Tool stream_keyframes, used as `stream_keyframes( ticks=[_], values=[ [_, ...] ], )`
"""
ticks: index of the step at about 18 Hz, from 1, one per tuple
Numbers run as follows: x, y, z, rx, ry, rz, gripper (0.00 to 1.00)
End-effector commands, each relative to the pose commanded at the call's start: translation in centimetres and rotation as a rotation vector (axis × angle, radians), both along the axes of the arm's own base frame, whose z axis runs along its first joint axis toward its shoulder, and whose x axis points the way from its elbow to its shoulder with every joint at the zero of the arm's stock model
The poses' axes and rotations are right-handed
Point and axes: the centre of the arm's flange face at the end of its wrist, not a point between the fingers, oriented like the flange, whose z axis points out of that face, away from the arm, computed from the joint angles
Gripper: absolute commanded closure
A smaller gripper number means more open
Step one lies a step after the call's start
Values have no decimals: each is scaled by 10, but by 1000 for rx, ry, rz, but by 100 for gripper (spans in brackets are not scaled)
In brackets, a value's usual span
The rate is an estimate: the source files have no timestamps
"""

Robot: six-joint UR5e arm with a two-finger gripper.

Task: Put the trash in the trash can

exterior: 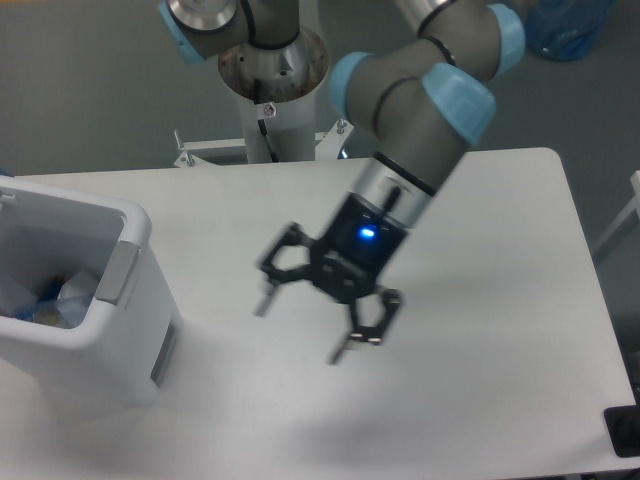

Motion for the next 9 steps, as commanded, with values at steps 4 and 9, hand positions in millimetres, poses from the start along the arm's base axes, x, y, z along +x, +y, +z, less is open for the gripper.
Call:
stream_keyframes(
  ticks=[4,9],
  values=[
    [-29,-19,-27,-177,138,-40,0],
    [-52,-39,-26,-416,293,-51,0]
  ],
)
